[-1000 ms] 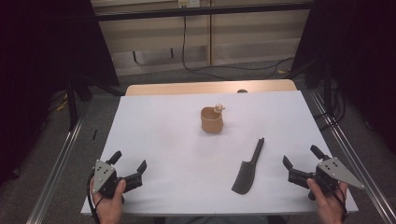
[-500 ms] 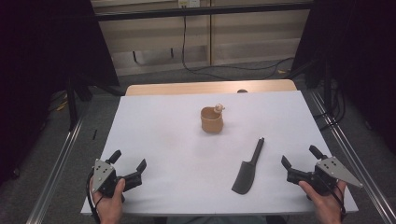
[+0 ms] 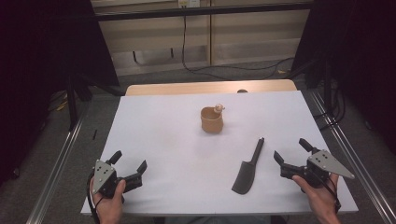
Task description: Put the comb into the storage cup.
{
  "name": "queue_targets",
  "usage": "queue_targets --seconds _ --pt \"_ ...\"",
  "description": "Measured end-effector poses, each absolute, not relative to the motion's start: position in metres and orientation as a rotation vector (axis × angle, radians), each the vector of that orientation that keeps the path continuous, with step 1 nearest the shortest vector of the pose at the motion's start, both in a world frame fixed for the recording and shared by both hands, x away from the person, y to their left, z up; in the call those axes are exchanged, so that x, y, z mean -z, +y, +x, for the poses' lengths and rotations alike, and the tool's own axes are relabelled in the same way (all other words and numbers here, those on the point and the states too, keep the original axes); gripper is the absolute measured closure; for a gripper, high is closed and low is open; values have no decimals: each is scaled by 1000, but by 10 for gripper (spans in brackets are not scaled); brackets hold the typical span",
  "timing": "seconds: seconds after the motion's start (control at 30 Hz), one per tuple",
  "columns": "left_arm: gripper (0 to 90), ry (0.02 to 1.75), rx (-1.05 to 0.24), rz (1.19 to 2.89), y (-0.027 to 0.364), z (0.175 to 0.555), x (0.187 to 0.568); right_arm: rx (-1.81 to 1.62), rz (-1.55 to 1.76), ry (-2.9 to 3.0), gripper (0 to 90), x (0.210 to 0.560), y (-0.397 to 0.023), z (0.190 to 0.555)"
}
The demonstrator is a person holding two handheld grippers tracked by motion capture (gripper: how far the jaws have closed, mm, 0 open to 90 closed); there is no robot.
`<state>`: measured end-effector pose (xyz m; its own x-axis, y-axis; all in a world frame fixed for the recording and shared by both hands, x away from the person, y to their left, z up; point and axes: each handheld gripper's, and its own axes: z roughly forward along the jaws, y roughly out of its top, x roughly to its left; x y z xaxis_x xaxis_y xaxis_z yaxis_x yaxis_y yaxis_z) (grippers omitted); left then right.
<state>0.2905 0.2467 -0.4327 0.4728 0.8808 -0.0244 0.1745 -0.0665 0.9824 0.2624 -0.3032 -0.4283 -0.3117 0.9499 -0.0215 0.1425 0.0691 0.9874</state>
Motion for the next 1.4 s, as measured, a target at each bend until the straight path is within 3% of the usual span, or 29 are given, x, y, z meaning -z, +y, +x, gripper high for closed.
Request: queue_targets --seconds 0.43,0.9,1.4 --pt "32 944 -748 1539 248 290 432 -1321 1158 1590 0 430 -300 286" --pt "32 924 -748 1557 245 292 432 -1308 1156 1579 74 419 -298 315" --pt "32 908 -733 1575 243 292 433 -1269 1170 1717 328 421 -295 312"
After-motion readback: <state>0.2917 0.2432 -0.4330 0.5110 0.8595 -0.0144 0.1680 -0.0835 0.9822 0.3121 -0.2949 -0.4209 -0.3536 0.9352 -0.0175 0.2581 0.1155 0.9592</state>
